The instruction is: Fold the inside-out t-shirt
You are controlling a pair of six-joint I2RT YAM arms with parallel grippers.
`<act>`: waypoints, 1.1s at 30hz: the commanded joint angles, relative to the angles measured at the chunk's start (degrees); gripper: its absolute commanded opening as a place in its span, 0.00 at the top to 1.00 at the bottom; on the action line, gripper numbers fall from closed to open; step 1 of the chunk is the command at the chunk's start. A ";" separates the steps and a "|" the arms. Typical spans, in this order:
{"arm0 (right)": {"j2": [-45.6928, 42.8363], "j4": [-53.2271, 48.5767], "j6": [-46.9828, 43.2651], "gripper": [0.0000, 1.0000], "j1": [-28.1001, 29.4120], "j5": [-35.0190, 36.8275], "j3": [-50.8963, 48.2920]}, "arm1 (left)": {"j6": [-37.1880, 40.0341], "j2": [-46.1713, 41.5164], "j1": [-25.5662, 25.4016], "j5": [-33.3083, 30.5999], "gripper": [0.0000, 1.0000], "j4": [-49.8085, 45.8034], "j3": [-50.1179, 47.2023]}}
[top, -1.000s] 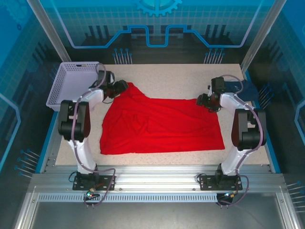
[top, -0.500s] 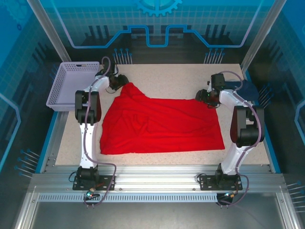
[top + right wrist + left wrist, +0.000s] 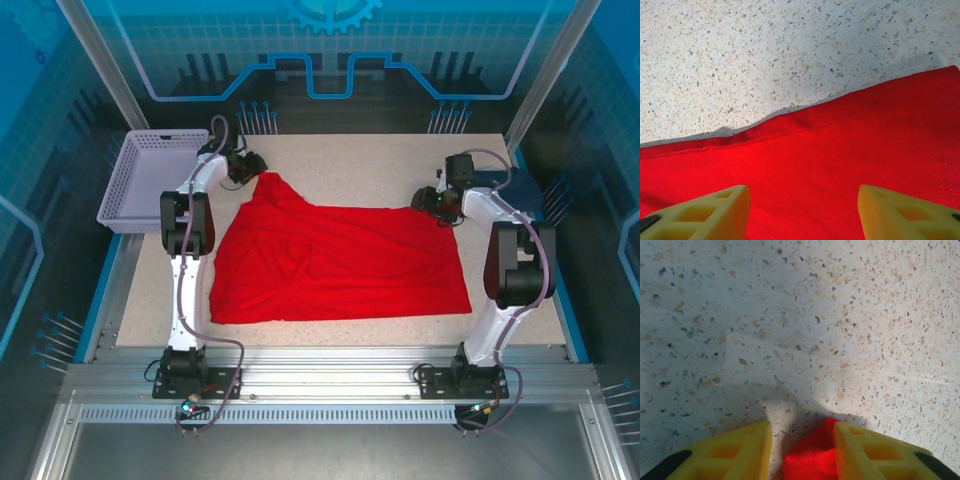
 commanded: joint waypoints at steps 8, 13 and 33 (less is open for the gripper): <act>1.68 0.44 0.59 0.41 -0.77 -2.52 0.27 | 2.18 -0.66 -0.49 6.92 0.62 0.58 -3.12; 1.55 0.35 0.59 0.41 -1.02 -2.32 0.51 | 2.60 -0.40 -0.84 8.04 0.68 0.89 -3.05; 9.67 -7.76 2.83 0.41 -2.63 11.01 11.51 | 2.40 0.47 -0.40 6.43 0.90 1.08 -1.13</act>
